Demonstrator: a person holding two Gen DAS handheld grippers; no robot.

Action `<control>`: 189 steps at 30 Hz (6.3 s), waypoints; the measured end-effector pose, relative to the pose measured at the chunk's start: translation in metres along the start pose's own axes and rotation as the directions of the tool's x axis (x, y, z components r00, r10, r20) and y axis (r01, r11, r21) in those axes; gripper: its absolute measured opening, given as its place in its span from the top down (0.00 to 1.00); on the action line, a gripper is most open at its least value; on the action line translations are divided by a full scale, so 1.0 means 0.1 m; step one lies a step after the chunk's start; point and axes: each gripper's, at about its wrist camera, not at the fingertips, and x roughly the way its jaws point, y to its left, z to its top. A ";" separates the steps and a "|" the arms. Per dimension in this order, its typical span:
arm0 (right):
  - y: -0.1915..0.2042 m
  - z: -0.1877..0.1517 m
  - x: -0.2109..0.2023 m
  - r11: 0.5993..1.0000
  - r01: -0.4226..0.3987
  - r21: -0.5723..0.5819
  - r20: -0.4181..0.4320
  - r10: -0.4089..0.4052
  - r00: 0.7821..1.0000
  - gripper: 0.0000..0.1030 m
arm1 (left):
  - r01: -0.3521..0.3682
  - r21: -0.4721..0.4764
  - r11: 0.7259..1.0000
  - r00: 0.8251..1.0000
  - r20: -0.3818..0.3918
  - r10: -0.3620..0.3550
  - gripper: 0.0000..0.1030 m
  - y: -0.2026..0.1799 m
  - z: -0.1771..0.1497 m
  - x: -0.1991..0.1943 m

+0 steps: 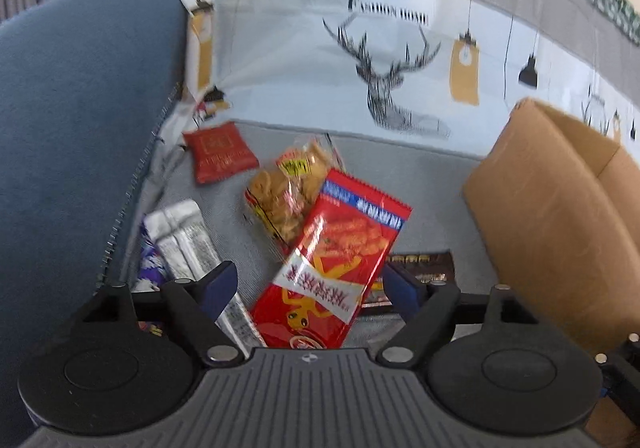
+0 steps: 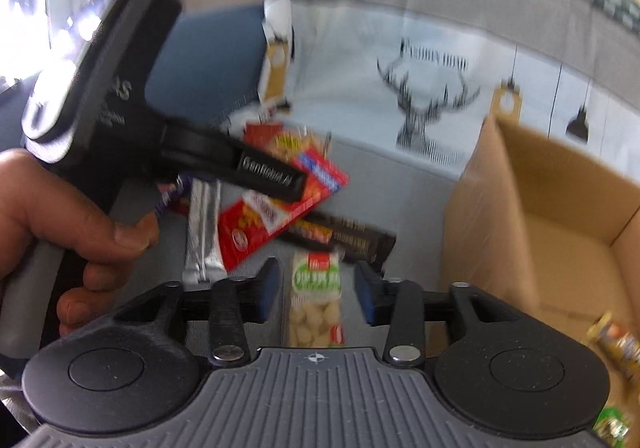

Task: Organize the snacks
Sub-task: 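Move both tools back to the pile and grasp red packet and white bar, then lift red packet with left tool while right tool lifts white-green bar snack, then hold both snacks over the box and open both tools to drop them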

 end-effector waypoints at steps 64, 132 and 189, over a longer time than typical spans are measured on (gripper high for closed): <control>0.07 -0.43 0.04 0.992 -0.122 -0.028 -0.178 0.115 0.977 0.63 | 0.029 -0.331 0.943 0.969 -0.222 -0.108 0.51 0.14 -0.38 -0.43; -2.23 -0.42 -1.01 0.907 0.416 0.066 0.207 -0.421 0.883 0.63 | 0.335 0.029 0.942 0.893 0.310 -0.327 0.51 -2.26 0.14 -1.04; -2.22 -0.42 -0.96 0.887 0.459 0.051 0.207 -0.459 0.864 0.48 | 0.405 0.079 0.911 0.865 0.289 -0.410 0.29 -2.42 0.10 -1.04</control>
